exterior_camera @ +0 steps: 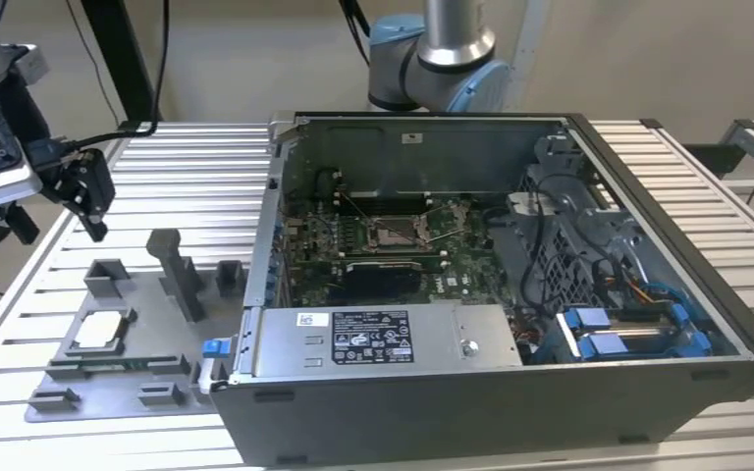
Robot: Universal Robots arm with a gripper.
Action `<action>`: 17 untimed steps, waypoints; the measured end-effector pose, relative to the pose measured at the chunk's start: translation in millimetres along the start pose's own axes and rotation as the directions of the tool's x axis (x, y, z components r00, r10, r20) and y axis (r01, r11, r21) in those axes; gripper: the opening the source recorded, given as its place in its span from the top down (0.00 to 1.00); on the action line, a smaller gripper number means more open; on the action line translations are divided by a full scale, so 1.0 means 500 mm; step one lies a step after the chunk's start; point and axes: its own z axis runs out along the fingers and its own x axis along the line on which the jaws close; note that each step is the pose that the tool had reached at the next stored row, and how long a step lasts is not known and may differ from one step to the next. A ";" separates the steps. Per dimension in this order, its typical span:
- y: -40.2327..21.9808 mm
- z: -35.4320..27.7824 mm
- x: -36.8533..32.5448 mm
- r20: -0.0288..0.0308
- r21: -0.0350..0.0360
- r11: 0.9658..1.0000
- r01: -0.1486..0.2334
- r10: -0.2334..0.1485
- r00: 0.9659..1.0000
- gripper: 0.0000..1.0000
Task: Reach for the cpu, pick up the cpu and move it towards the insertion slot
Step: 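Pick up the cpu and move it towards the insertion slot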
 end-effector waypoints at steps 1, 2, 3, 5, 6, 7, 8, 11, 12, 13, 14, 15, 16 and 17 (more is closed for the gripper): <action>0.000 0.002 0.000 0.000 0.000 1.000 0.000 0.000 1.000 0.00; 0.000 0.003 0.000 0.000 0.000 1.000 0.000 0.000 1.000 0.00; 0.000 0.005 0.000 0.000 0.000 1.000 0.000 0.000 1.000 0.00; 0.000 0.007 0.001 0.000 0.000 1.000 0.000 0.000 1.000 0.00; 0.000 0.007 0.002 0.000 0.000 1.000 0.000 0.000 1.000 0.00; 0.000 0.007 0.002 0.000 0.000 1.000 0.000 0.000 1.000 0.00; 0.000 0.007 0.002 0.000 0.000 1.000 0.000 0.000 1.000 0.00; 0.000 0.008 0.002 0.000 0.000 1.000 0.000 0.000 1.000 0.00; 0.000 0.008 0.002 0.000 0.000 1.000 0.000 0.000 1.000 0.00; 0.000 0.009 0.002 0.000 0.000 1.000 0.000 0.000 1.000 0.00; 0.000 0.011 0.002 0.000 0.000 1.000 0.000 0.000 1.000 0.00; 0.000 0.012 0.002 0.000 0.000 1.000 0.000 0.000 1.000 0.00; 0.000 0.013 0.002 0.000 0.000 1.000 0.000 0.000 1.000 0.00; 0.000 0.015 0.002 0.000 0.000 1.000 0.000 0.000 1.000 0.00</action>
